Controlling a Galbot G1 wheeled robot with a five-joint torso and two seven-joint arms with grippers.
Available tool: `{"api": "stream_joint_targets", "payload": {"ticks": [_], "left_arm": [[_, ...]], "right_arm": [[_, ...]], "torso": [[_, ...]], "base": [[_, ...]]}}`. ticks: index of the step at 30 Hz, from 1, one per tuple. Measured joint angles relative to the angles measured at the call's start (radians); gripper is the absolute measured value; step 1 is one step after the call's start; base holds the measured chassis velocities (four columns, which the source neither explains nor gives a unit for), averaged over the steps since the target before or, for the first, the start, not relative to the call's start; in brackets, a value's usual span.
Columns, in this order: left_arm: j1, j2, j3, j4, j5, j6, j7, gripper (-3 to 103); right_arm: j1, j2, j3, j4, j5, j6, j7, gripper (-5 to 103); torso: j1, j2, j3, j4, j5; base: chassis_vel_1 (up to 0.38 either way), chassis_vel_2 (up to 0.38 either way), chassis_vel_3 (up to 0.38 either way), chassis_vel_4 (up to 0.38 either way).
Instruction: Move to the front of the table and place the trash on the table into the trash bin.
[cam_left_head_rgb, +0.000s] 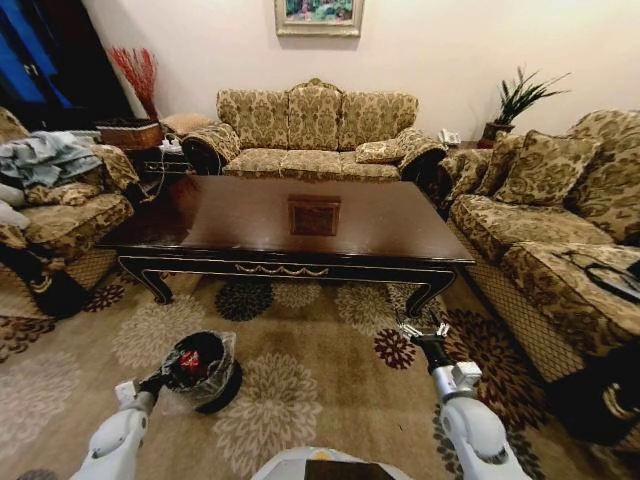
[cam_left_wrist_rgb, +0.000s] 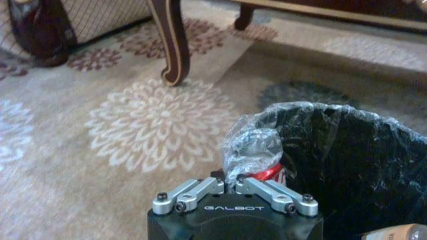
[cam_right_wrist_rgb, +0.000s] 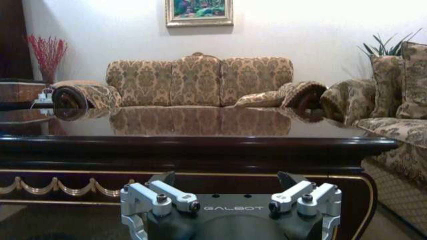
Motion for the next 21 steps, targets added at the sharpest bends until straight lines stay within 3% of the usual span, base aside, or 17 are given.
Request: {"api": "stream_joint_targets", "payload": {"ticks": [5,21], "left_arm": [[-0.036,0.015,0.014,0.044,-0.008,0.011,0.001,3],[-0.028,0.017,0.018,0.014,-0.001,0.007,0.012,3]], "right_arm": [[0.006,-0.003,0.001,-0.023,0.003,0.01,-0.005,100],[0.056,0.014,-0.017,-0.07,-0.051,0.012,-0.008,100]], "torso": [[-0.008,-0.022,-0.014,-0.0001,0.0002],[-0.033,-0.087,-0.055,0.0001,0.0012]], "base": [[0.0,0.0,0.0,0.0],[0.006,0.008,-0.008,-0.007]]}}
